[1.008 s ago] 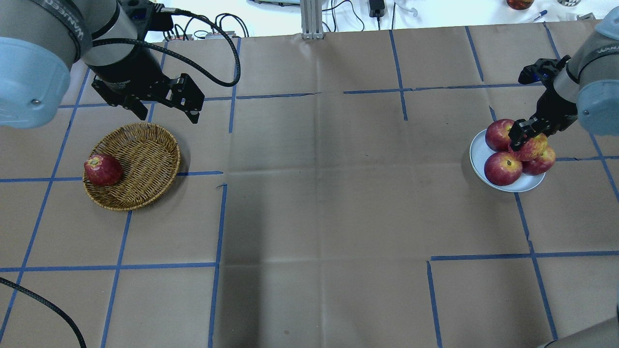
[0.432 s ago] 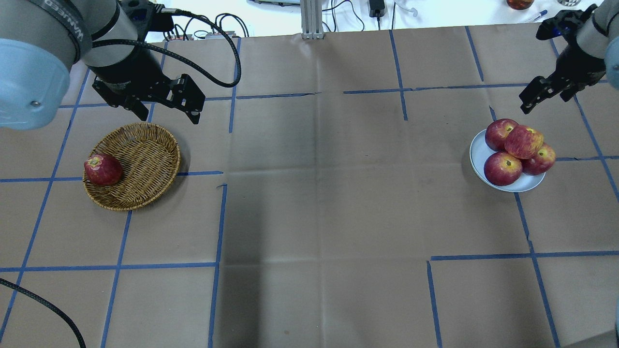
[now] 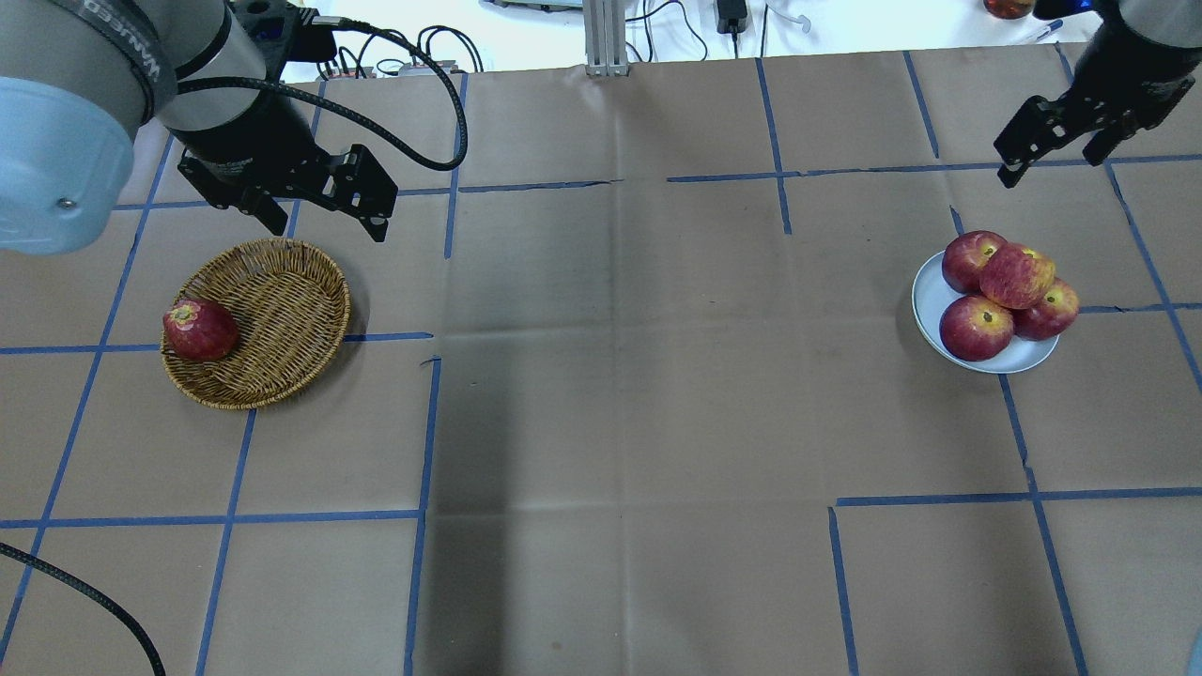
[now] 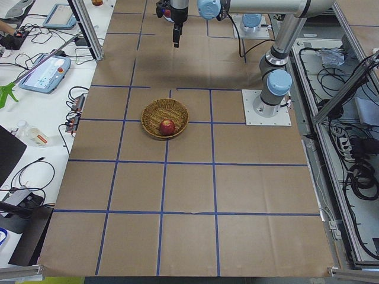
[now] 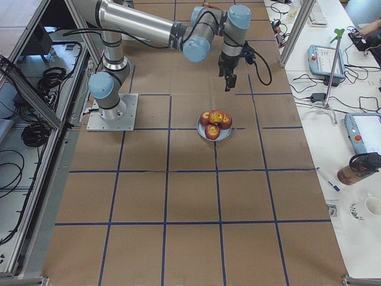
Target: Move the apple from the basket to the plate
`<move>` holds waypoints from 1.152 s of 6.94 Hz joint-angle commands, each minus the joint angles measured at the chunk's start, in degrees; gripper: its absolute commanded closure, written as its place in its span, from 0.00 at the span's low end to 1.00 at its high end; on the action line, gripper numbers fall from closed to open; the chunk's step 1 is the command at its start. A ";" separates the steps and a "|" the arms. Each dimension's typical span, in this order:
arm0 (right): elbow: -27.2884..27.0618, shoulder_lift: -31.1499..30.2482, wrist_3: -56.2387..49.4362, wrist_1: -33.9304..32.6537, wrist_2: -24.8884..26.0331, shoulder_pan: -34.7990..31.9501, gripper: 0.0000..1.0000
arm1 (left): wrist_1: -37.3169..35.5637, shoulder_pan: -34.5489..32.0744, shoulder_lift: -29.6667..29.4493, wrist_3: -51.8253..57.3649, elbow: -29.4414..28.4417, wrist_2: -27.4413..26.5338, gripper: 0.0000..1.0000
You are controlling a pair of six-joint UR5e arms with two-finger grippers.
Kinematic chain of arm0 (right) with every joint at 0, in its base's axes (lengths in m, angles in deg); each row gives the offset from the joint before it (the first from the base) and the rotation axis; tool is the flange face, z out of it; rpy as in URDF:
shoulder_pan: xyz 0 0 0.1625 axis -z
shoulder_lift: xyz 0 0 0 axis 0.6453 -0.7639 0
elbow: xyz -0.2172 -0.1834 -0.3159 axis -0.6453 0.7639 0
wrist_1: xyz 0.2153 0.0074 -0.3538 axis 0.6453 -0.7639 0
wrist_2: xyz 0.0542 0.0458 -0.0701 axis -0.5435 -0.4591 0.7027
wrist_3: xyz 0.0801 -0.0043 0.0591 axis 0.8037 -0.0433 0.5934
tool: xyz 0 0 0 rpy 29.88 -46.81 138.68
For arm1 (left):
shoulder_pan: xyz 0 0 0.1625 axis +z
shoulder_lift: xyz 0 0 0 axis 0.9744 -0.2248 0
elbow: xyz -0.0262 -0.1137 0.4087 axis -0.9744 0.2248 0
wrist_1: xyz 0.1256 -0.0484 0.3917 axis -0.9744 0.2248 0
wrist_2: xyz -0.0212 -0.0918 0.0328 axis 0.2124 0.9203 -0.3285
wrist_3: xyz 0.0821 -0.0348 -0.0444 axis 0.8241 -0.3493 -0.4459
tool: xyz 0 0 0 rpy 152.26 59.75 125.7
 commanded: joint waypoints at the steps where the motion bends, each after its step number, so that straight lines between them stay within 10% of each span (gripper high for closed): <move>1: -0.78 -5.01 10.64 5.90 -0.37 -8.63 0.00 | 0.00 -0.06 0.12 0.08 0.10 -0.10 0.00; 8: -5.80 -10.65 23.94 5.65 -0.46 -14.65 0.00 | 0.26 -0.06 0.48 0.00 0.28 -0.18 0.00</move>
